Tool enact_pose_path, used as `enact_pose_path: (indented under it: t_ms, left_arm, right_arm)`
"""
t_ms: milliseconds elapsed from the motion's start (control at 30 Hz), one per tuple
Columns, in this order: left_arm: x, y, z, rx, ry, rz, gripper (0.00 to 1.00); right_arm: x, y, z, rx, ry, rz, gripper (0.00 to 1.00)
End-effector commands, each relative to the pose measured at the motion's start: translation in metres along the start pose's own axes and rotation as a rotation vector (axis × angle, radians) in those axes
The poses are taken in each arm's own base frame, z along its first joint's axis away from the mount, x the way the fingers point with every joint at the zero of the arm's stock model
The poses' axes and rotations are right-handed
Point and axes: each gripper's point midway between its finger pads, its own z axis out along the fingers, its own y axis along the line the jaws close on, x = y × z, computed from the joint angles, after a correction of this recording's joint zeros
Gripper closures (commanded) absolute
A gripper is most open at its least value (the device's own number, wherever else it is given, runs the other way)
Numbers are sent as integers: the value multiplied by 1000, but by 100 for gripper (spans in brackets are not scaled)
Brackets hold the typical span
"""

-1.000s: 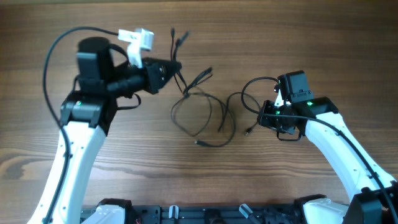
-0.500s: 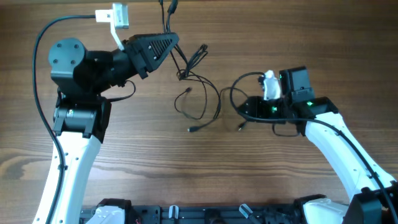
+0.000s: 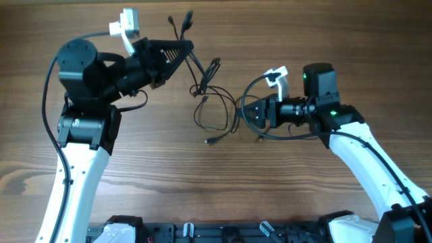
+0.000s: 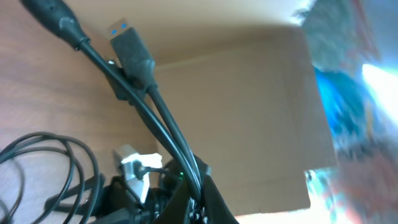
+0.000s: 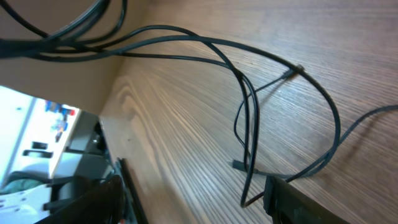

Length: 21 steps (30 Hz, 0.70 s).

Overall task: Untangle cables
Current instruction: 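Lift the left gripper's cable ends up and left, separating strands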

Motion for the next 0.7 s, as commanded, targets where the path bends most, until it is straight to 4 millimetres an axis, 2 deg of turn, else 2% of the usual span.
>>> enact_pose_path:
  t_ms: [0, 67, 267, 333, 433, 500, 667]
  left_arm:
    - [-8, 20, -3, -93, -59, 41, 96]
    - [-7, 44, -4, -181, -59, 68, 96]
    - [2, 115, -5, -419, 32, 233, 96]
    - [3, 145, -11, -530, 58, 256, 96]
    - [9, 174, -12, -619, 97, 221, 96]
    - [18, 188, -5, -642, 150, 213, 96]
    - [36, 224, 12, -775, 207, 236, 96]
  right_arm:
    - [7, -37, 1, 221, 4, 74, 26]
    - [14, -57, -5, 338, 11, 126, 26]
    - [33, -84, -18, 512, 59, 177, 28]
    - [43, -103, -32, 653, 67, 233, 30]
    - [58, -126, -57, 853, 75, 314, 30]
    - [70, -134, -71, 947, 97, 351, 30]
    - [78, -134, -73, 957, 129, 365, 30]
